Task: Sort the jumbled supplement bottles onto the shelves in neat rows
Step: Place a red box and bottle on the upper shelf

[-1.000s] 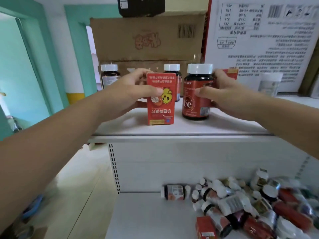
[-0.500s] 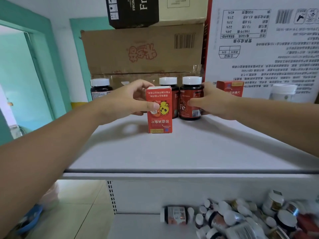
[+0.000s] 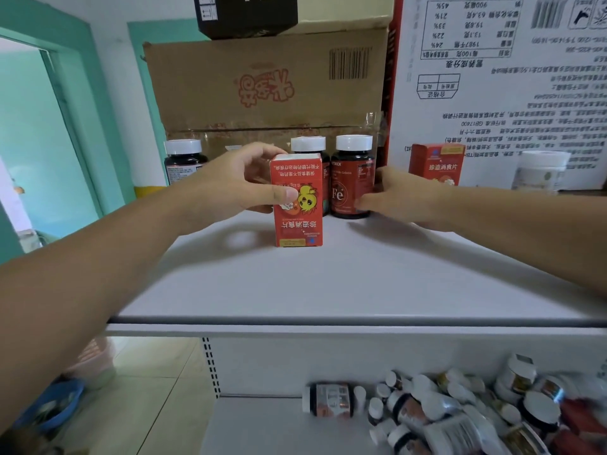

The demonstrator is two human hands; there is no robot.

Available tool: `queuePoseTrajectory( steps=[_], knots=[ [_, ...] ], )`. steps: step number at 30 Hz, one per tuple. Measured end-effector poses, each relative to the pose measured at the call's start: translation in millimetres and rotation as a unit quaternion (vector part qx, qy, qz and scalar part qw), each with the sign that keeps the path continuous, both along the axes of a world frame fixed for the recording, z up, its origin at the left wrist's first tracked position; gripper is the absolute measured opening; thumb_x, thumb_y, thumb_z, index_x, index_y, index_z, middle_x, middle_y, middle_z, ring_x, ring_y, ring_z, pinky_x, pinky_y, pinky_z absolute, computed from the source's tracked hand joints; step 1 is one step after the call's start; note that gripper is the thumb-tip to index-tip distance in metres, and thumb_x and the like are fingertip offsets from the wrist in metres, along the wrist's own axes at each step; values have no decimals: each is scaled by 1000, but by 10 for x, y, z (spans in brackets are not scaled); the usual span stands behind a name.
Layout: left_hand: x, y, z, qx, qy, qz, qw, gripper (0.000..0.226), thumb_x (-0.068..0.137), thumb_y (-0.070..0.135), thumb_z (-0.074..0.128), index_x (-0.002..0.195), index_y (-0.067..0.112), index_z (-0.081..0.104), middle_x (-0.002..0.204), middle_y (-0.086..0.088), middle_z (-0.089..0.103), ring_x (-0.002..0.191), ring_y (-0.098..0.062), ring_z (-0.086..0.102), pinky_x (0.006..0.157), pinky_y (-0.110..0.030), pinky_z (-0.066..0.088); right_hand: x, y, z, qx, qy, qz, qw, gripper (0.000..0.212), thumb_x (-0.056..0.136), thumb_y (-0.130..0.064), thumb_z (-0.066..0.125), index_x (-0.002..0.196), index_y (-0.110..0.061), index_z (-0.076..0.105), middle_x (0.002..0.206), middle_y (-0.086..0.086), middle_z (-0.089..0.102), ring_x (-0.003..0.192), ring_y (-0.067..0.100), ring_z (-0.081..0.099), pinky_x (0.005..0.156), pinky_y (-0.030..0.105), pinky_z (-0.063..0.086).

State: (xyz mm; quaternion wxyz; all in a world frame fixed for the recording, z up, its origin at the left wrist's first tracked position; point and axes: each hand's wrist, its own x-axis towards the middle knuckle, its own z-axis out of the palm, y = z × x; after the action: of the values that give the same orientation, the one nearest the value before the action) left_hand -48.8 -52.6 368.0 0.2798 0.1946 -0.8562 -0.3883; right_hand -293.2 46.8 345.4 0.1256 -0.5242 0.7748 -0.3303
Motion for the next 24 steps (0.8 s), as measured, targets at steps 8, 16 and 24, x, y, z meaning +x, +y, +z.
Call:
queuePoseTrajectory(
  steps=[8,16,24],
  knots=[
    [-285,405,249,-55,-83,3,995,59,61,38,79,114,28,56,100,7,73,87,-3,72,63,-17,56,3,1056,38,42,199,27,979,24,92,-33,58,115,-33,65,114,-13,62,106,5,58,99,29,44],
    [-1184,962,466,-151,-87,-42,984,47,79,36,76,120,29,54,105,14,67,81,3,69,60,-10,50,-753,1705,50,82,260,14,962,23,91,-41,53,111,-42,63,120,-21,58,106,-2,53,103,31,42],
    [-2109,1184,569,-309,-117,-30,943,58,81,45,74,130,28,50,118,11,59,108,-10,56,82,-21,44,-1196,1877,-84,67,233,29,970,32,96,-35,46,126,-37,56,126,-17,51,119,4,47,108,29,32]
  ],
)
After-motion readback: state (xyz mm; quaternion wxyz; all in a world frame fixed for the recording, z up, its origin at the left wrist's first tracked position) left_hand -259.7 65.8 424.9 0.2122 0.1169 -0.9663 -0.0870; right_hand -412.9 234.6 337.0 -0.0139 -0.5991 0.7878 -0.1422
